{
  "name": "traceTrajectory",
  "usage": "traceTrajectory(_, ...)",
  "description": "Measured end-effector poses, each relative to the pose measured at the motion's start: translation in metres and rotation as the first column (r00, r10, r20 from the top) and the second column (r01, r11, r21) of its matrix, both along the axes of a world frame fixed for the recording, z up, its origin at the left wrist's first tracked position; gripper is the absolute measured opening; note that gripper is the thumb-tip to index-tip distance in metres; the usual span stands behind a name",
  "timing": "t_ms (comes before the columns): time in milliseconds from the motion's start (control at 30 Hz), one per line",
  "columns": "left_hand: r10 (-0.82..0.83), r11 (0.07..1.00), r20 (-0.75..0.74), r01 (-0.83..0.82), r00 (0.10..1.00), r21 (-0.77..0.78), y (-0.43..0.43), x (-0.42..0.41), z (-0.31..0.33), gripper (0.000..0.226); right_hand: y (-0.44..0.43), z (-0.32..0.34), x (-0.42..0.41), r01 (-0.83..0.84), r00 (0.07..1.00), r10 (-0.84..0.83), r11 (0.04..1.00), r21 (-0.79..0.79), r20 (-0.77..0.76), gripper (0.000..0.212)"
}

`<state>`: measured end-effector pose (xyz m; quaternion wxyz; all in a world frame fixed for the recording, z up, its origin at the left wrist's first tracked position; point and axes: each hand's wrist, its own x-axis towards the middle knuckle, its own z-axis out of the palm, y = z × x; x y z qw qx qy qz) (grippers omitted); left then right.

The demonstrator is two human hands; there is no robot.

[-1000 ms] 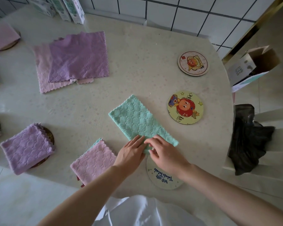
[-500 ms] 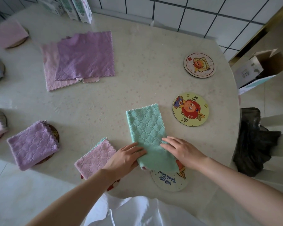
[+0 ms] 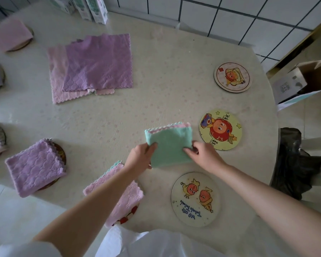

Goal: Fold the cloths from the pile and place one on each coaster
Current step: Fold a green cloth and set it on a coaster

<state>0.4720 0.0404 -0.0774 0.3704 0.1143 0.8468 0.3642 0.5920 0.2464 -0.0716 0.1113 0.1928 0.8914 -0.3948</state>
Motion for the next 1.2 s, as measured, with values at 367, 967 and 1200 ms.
traceTrajectory(367, 0.163, 0.982, 0.269, -0.128, 0.949, -0.14, 0.02, -0.025, -0.003, 0.031, 0.005, -0.022, -0.036, 0.151, 0.963, -0.145, 0.988, -0.01, 0.227, 0.025)
traceTrajectory(967, -0.235, 0.95, -0.637, 0.035, 0.734, -0.31, 0.008, -0.008, -0.007, 0.033, -0.012, -0.007, -0.027, 0.039, 0.997, -0.065, 0.906, 0.421, 0.049, 0.027)
traceTrajectory(1200, -0.636, 0.762, -0.613, 0.505, 0.468, -0.405, -0.005, 0.0, -0.037, 0.065, -0.035, -0.023, -0.017, -0.232, 0.971, 0.225, 0.77, 0.594, 0.087, 0.054)
